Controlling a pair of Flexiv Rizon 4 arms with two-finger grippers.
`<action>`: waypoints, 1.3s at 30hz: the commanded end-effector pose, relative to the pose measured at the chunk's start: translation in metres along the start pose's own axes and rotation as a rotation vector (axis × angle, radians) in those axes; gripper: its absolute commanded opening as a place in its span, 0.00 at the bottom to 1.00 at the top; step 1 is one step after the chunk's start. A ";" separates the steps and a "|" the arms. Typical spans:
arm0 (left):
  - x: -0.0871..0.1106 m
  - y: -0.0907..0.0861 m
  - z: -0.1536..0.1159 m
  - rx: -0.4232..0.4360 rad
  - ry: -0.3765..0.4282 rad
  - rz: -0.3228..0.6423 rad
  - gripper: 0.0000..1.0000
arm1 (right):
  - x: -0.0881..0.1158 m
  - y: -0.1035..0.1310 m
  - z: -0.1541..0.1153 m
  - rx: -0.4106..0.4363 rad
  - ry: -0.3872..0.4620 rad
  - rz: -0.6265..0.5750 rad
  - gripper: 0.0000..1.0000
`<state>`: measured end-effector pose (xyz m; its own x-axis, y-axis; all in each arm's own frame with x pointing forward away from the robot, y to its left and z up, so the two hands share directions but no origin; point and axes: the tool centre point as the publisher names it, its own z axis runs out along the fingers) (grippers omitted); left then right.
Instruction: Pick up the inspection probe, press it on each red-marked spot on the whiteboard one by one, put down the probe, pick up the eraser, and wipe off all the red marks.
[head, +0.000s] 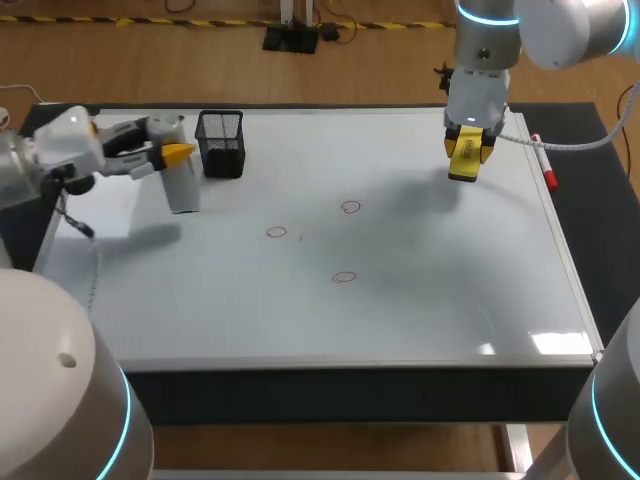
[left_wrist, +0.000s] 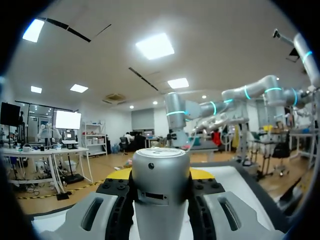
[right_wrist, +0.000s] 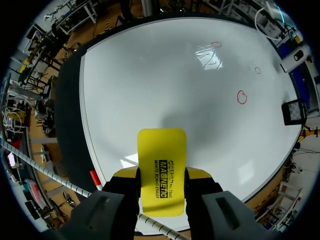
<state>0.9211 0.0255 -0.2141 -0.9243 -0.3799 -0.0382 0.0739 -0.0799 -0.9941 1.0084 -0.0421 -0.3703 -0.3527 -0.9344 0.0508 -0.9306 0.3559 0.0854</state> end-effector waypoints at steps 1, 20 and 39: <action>0.003 -0.014 -0.030 -0.018 -0.070 0.005 0.00 | 0.001 0.000 -0.001 0.002 0.004 -0.002 0.00; -0.010 -0.012 -0.056 -0.031 -0.119 -0.010 0.00 | 0.001 0.000 -0.001 0.002 0.004 -0.002 0.00; -0.010 -0.012 -0.056 -0.031 -0.119 -0.010 0.00 | -0.085 0.069 -0.003 -0.025 0.007 -0.189 0.00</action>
<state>0.9087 0.0821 -0.2089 -0.8745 -0.4847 -0.0172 0.0514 -0.0572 -0.9970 0.9778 0.0404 -0.3636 -0.1860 -0.9825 0.0066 -0.9745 0.1853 0.1263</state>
